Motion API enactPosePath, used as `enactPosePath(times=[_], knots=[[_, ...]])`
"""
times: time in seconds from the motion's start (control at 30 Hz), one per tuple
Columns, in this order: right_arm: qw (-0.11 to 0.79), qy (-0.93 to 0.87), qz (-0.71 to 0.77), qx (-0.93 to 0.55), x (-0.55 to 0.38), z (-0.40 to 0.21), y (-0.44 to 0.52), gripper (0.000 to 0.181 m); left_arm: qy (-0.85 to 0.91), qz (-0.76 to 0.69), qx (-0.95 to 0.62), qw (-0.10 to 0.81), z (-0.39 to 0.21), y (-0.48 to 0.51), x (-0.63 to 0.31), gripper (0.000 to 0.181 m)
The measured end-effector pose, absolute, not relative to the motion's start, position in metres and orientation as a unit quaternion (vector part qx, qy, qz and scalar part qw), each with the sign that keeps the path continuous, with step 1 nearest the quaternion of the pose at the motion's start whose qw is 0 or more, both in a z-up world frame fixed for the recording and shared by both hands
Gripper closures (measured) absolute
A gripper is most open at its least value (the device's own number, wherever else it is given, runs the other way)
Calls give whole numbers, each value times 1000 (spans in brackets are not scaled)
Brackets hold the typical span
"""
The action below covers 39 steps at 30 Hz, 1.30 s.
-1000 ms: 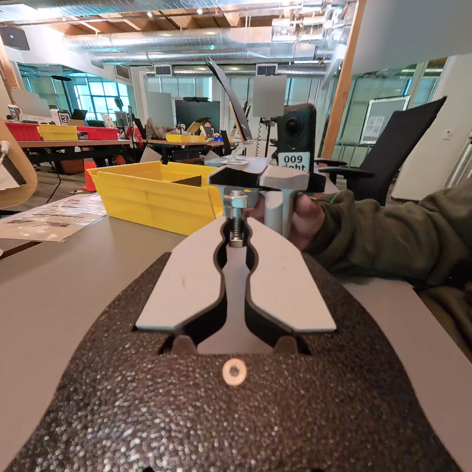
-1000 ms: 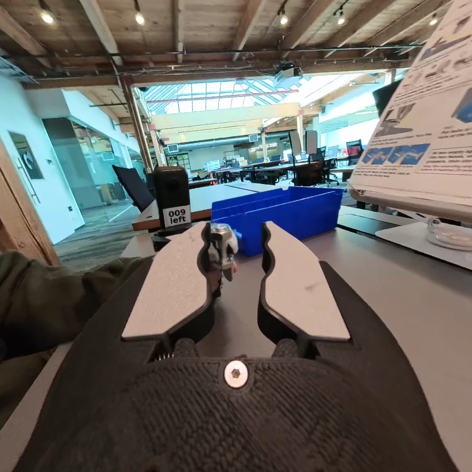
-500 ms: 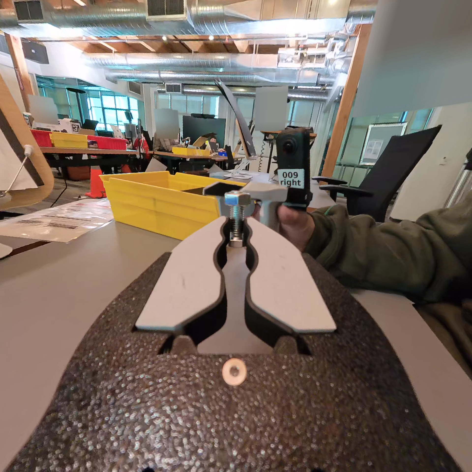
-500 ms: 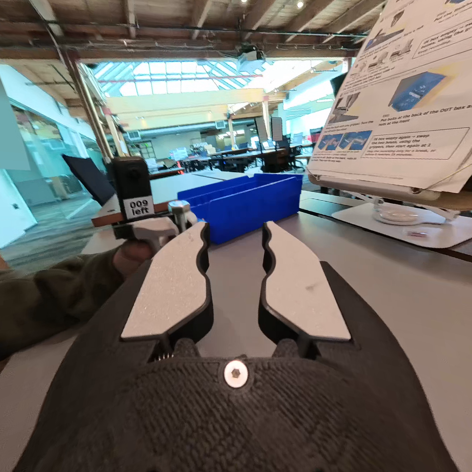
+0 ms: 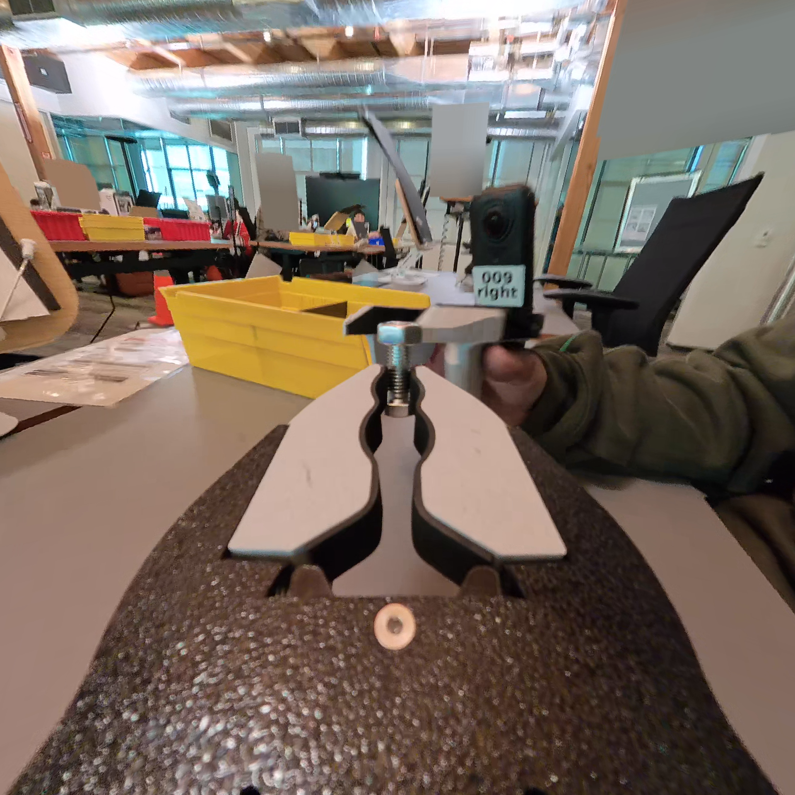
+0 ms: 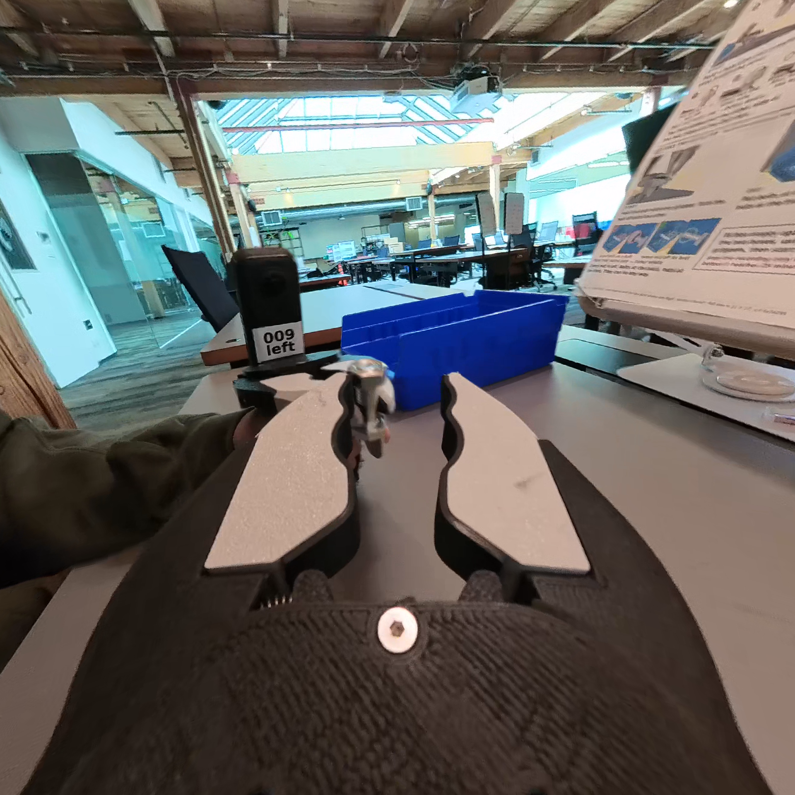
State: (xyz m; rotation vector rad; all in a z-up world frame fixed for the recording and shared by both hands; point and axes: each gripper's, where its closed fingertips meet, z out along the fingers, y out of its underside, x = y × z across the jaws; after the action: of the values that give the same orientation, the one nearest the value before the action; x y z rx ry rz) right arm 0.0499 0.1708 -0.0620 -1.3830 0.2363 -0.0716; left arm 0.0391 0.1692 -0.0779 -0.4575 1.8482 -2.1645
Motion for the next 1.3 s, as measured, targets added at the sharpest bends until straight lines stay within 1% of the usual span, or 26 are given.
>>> enactPosePath(times=[0.03, 0.07, 0.13, 0.27, 0.37, 0.5, 0.57, 0.63, 0.67, 0.77, 0.87, 0.97, 1.03, 1.07, 1.17, 1.23, 1.3], knots=[[759, 133, -43, -636, 60, -64, 166, 152, 623, -756, -157, 125, -74, 172, 39, 172], [749, 167, -61, -638, 74, -70, 159, 154, 616, -761, -160, 125, -71, 175, 39, 172], [750, 179, -60, -634, 81, -72, 152, 147, 622, -755, -162, 128, -73, 175, 40, 172], [792, 135, -6, -595, 58, -49, 156, 143, 641, -740, -152, 132, -79, 167, 38, 172], [784, 99, -11, -613, 43, -50, 168, 143, 654, -729, -147, 135, -83, 162, 37, 172], [764, 96, -32, -637, 43, -60, 174, 146, 652, -732, -149, 133, -82, 162, 37, 172], [759, 105, -40, -642, 49, -62, 171, 141, 641, -740, -156, 132, -80, 167, 39, 172], [743, 156, -84, -646, 73, -67, 158, 156, 623, -756, -150, 129, -72, 171, 37, 172], [737, 174, -102, -646, 82, -70, 151, 148, 625, -753, -153, 135, -73, 172, 38, 172], [755, 161, -63, -632, 76, -62, 148, 141, 640, -741, -151, 135, -79, 167, 38, 172], [775, 121, -34, -619, 56, -51, 159, 140, 650, -733, -145, 138, -81, 162, 37, 172], [768, 86, -37, -633, 40, -53, 172, 139, 659, -725, -145, 141, -85, 161, 37, 172], [762, 84, -42, -641, 38, -57, 177, 142, 658, -726, -143, 141, -84, 161, 37, 172], [760, 92, -46, -642, 40, -58, 177, 147, 655, -728, -145, 142, -83, 162, 37, 172], [756, 115, -35, -644, 50, -61, 171, 142, 639, -740, -155, 142, -79, 168, 40, 172], [744, 173, -61, -642, 73, -68, 159, 153, 619, -758, -154, 134, -72, 173, 38, 172], [732, 188, -56, -652, 81, -75, 152, 143, 626, -751, -159, 137, -75, 173, 40, 172]])
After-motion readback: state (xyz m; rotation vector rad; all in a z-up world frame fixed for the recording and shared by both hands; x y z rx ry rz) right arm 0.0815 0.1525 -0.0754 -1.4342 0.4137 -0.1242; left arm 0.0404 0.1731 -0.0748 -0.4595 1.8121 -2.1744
